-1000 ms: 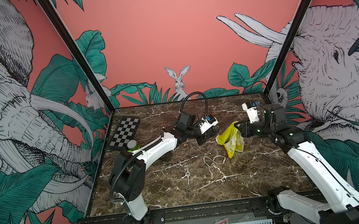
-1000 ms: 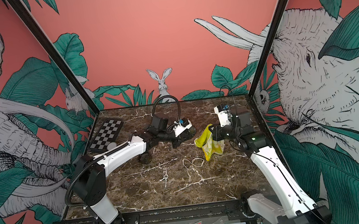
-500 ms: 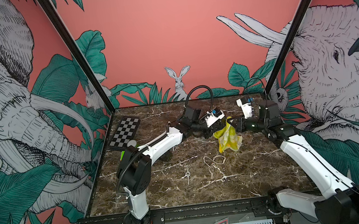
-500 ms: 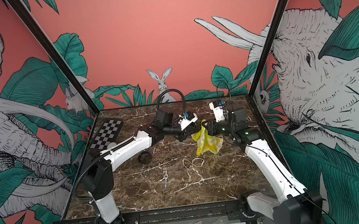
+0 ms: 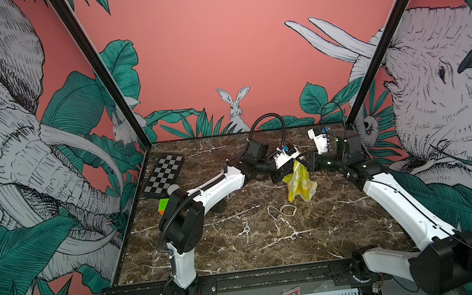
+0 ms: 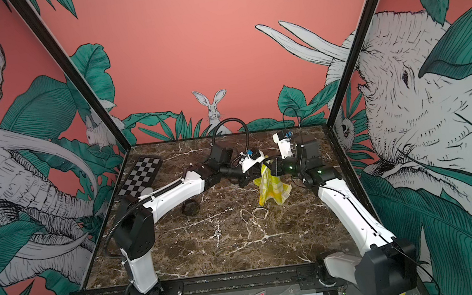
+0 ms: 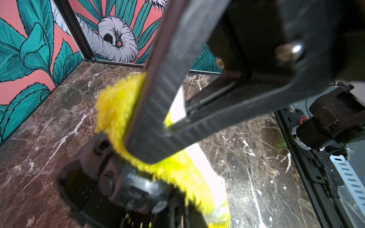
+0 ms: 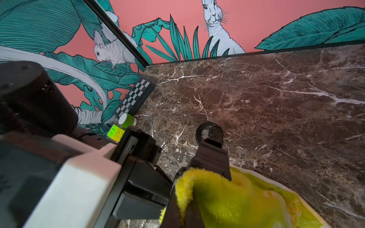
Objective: Wipe the watch dial
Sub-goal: Wipe the dirt from the watch dial.
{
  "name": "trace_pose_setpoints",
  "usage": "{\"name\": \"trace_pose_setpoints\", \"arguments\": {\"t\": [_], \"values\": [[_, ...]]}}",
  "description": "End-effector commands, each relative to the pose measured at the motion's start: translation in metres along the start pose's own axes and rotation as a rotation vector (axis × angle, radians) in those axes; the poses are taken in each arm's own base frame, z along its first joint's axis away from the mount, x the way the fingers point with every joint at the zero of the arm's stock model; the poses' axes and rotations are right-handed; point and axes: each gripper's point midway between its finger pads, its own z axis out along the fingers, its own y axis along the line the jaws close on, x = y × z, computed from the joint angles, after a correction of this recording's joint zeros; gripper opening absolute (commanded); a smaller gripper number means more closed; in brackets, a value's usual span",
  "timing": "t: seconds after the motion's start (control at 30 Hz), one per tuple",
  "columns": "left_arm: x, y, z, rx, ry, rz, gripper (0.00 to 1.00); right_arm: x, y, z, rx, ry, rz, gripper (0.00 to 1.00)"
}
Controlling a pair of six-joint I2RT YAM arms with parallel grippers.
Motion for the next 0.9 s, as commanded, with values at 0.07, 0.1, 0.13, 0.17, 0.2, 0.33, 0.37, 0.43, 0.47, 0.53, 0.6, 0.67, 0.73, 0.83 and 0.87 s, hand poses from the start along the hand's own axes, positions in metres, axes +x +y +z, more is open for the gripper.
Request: {"name": "trace_pose_setpoints", "arguments": {"t": [0.07, 0.1, 0.13, 0.17, 0.2, 0.33, 0.37, 0.43, 0.47, 0.53, 0.6, 0.67, 0.73, 0.83, 0.87], "values": [[-0.048, -0.011, -0.016, 0.017, -0.104, 0.106, 0.00, -0.014, -0.003, -0.002, 0.042, -0.034, -0.053, 0.00], [-0.050, -0.011, -0.017, 0.016, -0.110, 0.112, 0.00, -0.012, -0.006, -0.002, 0.058, -0.030, -0.055, 0.00], [-0.053, -0.010, -0.018, 0.012, -0.117, 0.119, 0.00, -0.010, -0.008, -0.001, 0.072, -0.023, -0.057, 0.00], [-0.056, -0.010, -0.019, 0.010, -0.124, 0.125, 0.00, -0.008, -0.012, -0.002, 0.093, -0.018, -0.057, 0.00], [-0.058, -0.010, -0.020, 0.003, -0.130, 0.133, 0.00, -0.005, -0.017, -0.002, 0.119, -0.008, -0.058, 0.00], [-0.065, -0.010, -0.025, -0.011, -0.150, 0.157, 0.00, 0.003, -0.032, -0.004, 0.210, 0.023, -0.062, 0.00], [-0.066, -0.011, -0.026, -0.011, -0.152, 0.163, 0.00, 0.005, -0.038, -0.006, 0.241, 0.027, -0.062, 0.00], [-0.068, -0.011, -0.028, -0.016, -0.154, 0.172, 0.00, 0.007, -0.048, -0.009, 0.302, 0.041, -0.066, 0.00], [-0.068, -0.011, -0.029, -0.020, -0.154, 0.177, 0.00, 0.007, -0.053, -0.012, 0.334, 0.045, -0.068, 0.00], [-0.065, -0.009, -0.028, -0.028, -0.146, 0.183, 0.00, 0.007, -0.058, -0.017, 0.375, 0.047, -0.070, 0.00], [-0.062, -0.007, -0.026, -0.038, -0.130, 0.183, 0.00, 0.004, -0.059, -0.023, 0.402, 0.037, -0.080, 0.00], [-0.056, -0.005, -0.024, -0.041, -0.110, 0.179, 0.00, 0.001, -0.059, -0.028, 0.416, 0.026, -0.088, 0.00], [-0.051, -0.002, -0.022, -0.053, -0.093, 0.180, 0.00, -0.002, -0.057, -0.033, 0.425, 0.016, -0.097, 0.00], [-0.045, 0.001, -0.019, -0.064, -0.068, 0.175, 0.00, -0.008, -0.053, -0.042, 0.440, 0.000, -0.113, 0.00], [-0.043, 0.002, -0.019, -0.068, -0.062, 0.174, 0.00, -0.010, -0.051, -0.045, 0.442, -0.008, -0.117, 0.00]]}}
